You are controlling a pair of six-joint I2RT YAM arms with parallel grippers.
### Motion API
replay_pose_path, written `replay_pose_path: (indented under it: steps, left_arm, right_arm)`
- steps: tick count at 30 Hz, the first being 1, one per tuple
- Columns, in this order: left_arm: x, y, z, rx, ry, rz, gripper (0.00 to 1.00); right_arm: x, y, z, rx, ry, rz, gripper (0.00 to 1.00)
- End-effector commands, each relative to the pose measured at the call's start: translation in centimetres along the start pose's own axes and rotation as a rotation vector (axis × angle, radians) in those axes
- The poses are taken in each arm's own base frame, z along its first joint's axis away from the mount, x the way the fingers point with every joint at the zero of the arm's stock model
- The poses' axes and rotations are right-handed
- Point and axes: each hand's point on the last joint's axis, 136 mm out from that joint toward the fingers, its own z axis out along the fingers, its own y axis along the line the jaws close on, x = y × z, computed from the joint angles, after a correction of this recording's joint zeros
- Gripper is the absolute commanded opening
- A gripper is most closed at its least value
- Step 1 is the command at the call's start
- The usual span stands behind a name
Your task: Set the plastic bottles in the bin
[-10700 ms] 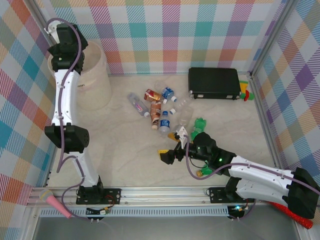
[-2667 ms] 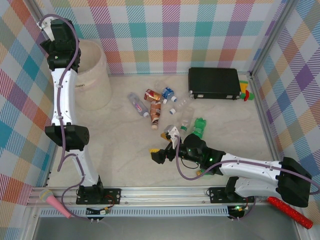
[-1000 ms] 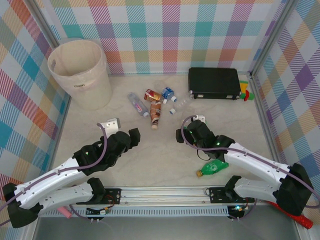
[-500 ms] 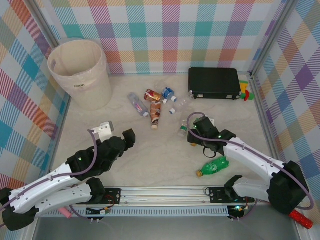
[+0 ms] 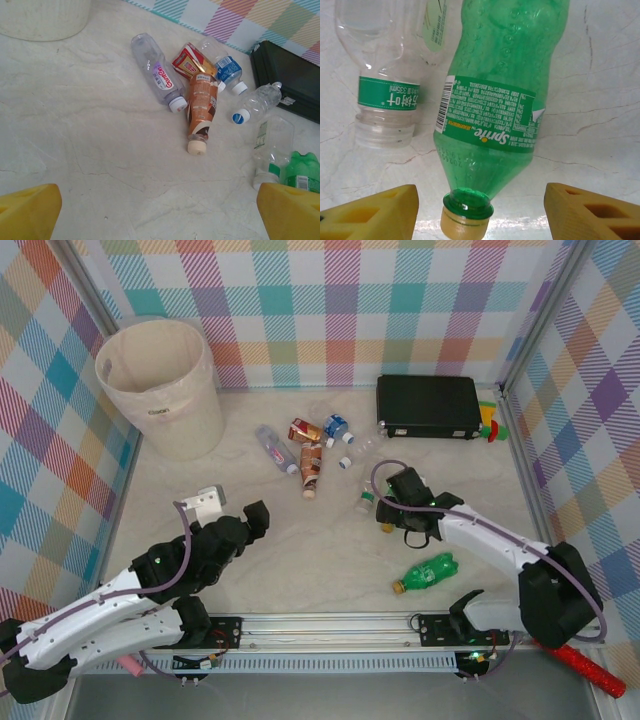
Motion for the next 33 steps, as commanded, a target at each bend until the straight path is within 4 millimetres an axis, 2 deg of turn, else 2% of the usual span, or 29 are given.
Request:
replay_pose_path:
  steps: [1, 8, 15, 18, 22, 27, 33]
  left_arm:
    - [0.3, -0.3, 0.1, 0.007, 0.008, -0.008, 1.00]
    - [0.1, -0.7, -0.1, 0.020, 0.016, -0.011, 1.00]
    - [0.4, -0.2, 0.0, 0.000, 0.023, -0.014, 1.00]
    - [0.5, -0.2, 0.0, 0.000, 0.025, -0.016, 1.00]
    - [0.2, -0.3, -0.1, 0.005, 0.021, -0.017, 1.00]
    - [0.1, -0.4, -0.2, 0.007, 0.020, -0.019, 1.00]
    - [0.3, -0.4, -0.1, 0.008, 0.026, -0.021, 1.00]
  right_arm:
    - [-0.1, 1.0, 0.8, -0.037, 0.016, 0.007, 0.66]
    - [0.8, 0.2, 2.0, -0.003, 0.036, 0.056, 0.64]
    - [1.2, -0.2, 2.8, 0.022, 0.050, 0.052, 0.54]
    - [1.5, -0.5, 2.9, 0.029, 0.056, 0.054, 0.54]
    - [1.9, -0.8, 3.1, 0.041, 0.063, 0.063, 0.60]
    - [2.0, -0.8, 3.3, 0.036, 0.062, 0.049, 0.52]
    - [2.2, -0.7, 3.7, 0.029, 0.072, 0.039, 0.49]
